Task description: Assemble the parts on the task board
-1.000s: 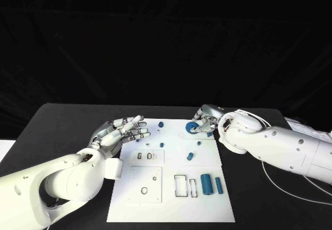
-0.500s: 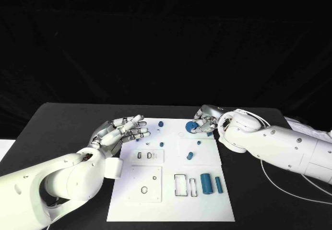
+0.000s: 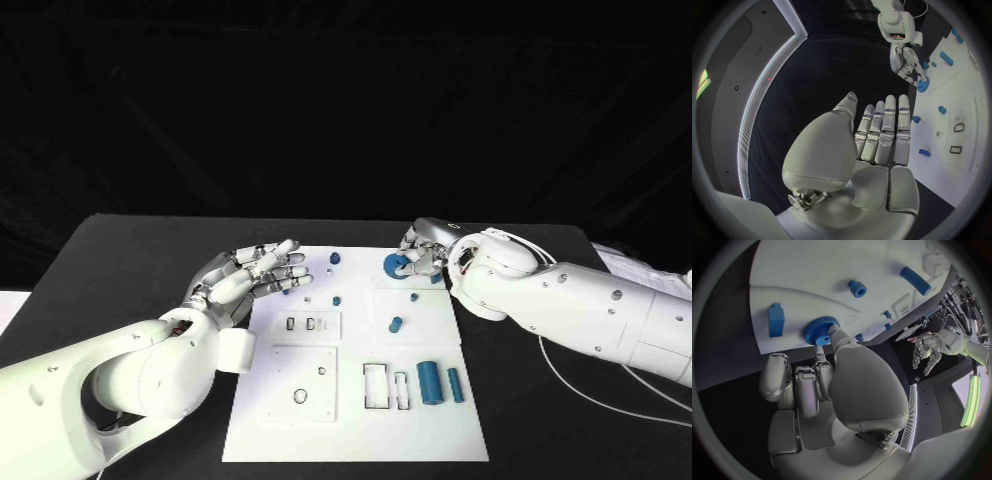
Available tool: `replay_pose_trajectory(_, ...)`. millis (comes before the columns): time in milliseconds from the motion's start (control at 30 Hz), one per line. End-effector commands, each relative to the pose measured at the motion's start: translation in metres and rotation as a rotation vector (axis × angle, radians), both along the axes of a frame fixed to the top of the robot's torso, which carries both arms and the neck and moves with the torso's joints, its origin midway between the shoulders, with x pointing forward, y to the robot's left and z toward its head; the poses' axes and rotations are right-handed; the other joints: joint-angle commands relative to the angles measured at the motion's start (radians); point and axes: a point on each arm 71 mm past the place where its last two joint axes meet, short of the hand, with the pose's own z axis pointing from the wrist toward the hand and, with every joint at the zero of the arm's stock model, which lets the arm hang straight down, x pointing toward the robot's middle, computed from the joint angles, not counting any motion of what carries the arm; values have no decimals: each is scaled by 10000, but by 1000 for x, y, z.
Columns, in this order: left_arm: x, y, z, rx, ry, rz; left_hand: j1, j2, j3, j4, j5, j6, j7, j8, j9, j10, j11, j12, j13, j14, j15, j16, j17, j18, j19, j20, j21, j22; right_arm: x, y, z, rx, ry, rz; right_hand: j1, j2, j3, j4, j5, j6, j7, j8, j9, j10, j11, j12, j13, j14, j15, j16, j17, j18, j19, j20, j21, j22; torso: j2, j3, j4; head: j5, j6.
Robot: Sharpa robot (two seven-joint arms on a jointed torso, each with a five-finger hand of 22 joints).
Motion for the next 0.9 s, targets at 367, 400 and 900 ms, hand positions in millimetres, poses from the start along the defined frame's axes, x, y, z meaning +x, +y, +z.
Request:
replay_pose_trajectory(367, -1, -2, 2, -150, -49, -221, 40, 125, 4, -80, -8, -48, 20, -32, -5, 21, 67, -81, 9, 35, 64, -72, 26, 200, 39, 11, -57, -22, -18, 38, 13, -42, -1460, 623, 70, 200, 249, -17, -100, 508, -271, 230, 203, 97, -73, -17, 590, 927, -65, 55, 1984, -133, 71, -72, 68, 54, -4, -4, 12, 60, 23)
replay_pose_trajectory(400, -1, -2, 2, -151, -49, -222, 40, 125, 4, -80, -8, -48, 20, -32, -5, 21, 67, -81, 9, 35, 64, -72, 26, 200, 39, 11, -57, -22, -20, 43, 14, 17, -1526, 743, 43, 192, 263, -10, -79, 501, -267, 219, 202, 95, -70, -27, 587, 926, -64, 53, 1980, -134, 70, -73, 68, 54, -5, -6, 14, 66, 27)
replay_pose_trajectory(900, 1, -3, 1, -157, -35, -250, 40, 125, 4, -80, -8, -48, 20, -32, -5, 21, 67, -81, 9, 35, 64, -72, 26, 200, 39, 11, -57, -22, -18, 98, 10, 137, -1361, 1662, -73, 150, 364, -4, -72, 426, -235, 130, 185, 54, -46, -138, 524, 917, -49, 32, 1934, -138, 72, -69, 71, 65, 5, -9, 17, 128, -1)
